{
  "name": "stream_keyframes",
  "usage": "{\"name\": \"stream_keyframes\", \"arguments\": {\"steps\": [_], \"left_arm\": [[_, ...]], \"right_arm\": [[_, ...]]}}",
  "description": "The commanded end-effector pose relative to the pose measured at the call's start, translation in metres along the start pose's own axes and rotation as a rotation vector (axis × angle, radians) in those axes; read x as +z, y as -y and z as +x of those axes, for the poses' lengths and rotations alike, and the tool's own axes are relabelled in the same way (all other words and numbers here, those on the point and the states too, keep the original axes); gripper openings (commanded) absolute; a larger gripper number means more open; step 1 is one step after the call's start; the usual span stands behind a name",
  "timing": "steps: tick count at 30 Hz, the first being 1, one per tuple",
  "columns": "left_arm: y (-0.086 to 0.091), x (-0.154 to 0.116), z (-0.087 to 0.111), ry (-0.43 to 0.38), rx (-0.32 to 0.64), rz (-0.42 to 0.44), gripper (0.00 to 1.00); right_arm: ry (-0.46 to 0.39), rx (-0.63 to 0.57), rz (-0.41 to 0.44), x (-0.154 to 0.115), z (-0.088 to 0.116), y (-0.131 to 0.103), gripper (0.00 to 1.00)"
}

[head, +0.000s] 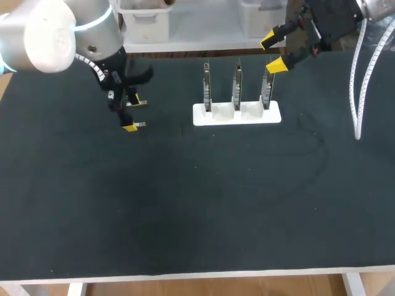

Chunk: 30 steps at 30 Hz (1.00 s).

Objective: Pick up the optical module with the left hand, and insert it into the network port with the right hand.

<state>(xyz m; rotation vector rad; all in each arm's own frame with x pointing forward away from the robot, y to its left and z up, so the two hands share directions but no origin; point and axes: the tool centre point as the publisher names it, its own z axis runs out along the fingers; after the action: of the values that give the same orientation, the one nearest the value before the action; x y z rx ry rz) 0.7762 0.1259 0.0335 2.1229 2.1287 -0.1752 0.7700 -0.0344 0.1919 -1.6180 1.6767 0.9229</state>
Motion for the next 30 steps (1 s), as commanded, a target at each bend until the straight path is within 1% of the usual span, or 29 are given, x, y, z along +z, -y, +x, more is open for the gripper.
{"name": "stream_keyframes", "arguments": {"steps": [1, 5, 8, 12, 15, 21, 30], "left_arm": [[-0.01, 0.002, -0.006, -0.015, 0.008, 0.015, 1.0], [-0.01, 0.01, -0.002, -0.027, 0.001, 0.052, 1.0], [-0.006, 0.017, 0.004, -0.039, -0.028, 0.084, 1.0], [-0.003, 0.022, 0.013, -0.052, -0.055, 0.098, 1.0], [-0.003, 0.023, 0.019, -0.066, -0.069, 0.097, 1.0], [0.0, 0.023, 0.025, -0.062, -0.12, 0.094, 1.0], [0.003, 0.026, 0.026, -0.058, -0.126, 0.09, 1.0]], "right_arm": [[0.0, 0.0, -0.001, 0.0, 0.0, 0.001, 1.0], [0.0, 0.0, -0.001, 0.0, 0.0, 0.001, 1.0], [0.0, 0.0, -0.001, 0.0, 0.0, 0.001, 1.0], [0.0, 0.0, -0.001, 0.0, 0.0, 0.001, 1.0], [0.0, 0.0, -0.001, 0.0, 0.0, 0.001, 1.0], [0.0, 0.0, -0.001, 0.0, 0.0, 0.001, 1.0], [0.0, 0.0, -0.001, 0.0, 0.0, 0.001, 1.0]]}}
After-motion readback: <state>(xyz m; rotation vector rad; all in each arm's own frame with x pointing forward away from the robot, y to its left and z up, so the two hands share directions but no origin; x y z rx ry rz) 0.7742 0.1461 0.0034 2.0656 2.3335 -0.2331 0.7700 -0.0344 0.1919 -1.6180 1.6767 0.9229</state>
